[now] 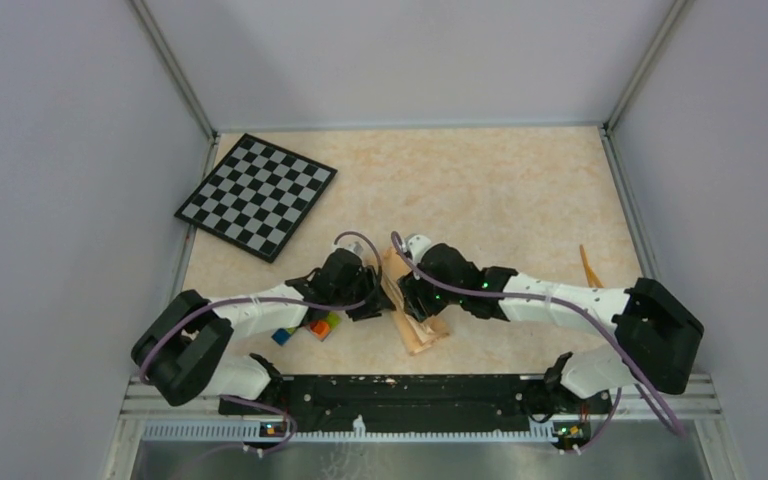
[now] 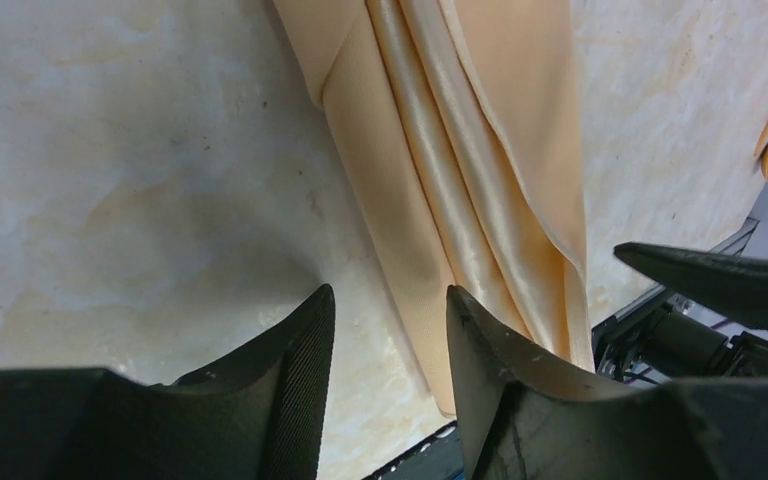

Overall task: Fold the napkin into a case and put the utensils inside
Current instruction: Pick up the top corner of the smaller rectangle folded napkin.

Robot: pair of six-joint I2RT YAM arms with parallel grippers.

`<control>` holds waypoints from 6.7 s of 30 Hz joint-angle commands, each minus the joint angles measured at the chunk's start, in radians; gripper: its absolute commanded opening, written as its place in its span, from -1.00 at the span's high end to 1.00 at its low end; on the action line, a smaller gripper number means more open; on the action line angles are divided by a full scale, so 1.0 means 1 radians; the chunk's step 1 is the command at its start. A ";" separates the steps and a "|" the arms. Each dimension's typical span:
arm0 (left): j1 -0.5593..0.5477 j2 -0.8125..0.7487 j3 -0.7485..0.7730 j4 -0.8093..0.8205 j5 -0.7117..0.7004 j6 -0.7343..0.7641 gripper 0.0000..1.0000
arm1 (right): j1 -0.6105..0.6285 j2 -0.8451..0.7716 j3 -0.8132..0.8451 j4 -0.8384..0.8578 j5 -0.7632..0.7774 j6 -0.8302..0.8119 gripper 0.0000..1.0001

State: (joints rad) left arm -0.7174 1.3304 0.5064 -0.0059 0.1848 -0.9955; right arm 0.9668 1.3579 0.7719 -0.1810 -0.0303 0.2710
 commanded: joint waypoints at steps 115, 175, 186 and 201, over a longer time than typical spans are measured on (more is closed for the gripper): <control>-0.004 0.226 0.193 0.112 -0.235 0.235 1.00 | 0.099 0.121 -0.234 0.366 0.125 0.363 0.98; 0.076 0.243 0.386 -0.056 -0.197 0.551 0.23 | -0.273 0.387 0.091 0.620 -0.168 0.504 1.00; 0.037 0.305 0.454 -0.111 -0.281 0.582 0.16 | -0.274 0.380 0.083 0.620 -0.169 0.508 1.00; -0.010 0.349 0.512 -0.162 -0.454 0.593 0.65 | -0.274 0.403 0.068 0.639 -0.187 0.528 1.00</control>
State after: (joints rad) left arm -0.7261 1.6749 0.9806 -0.1875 -0.2077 -0.4152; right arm 0.6914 1.7863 0.8478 0.4049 -0.2005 0.7868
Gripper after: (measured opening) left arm 0.224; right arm 0.010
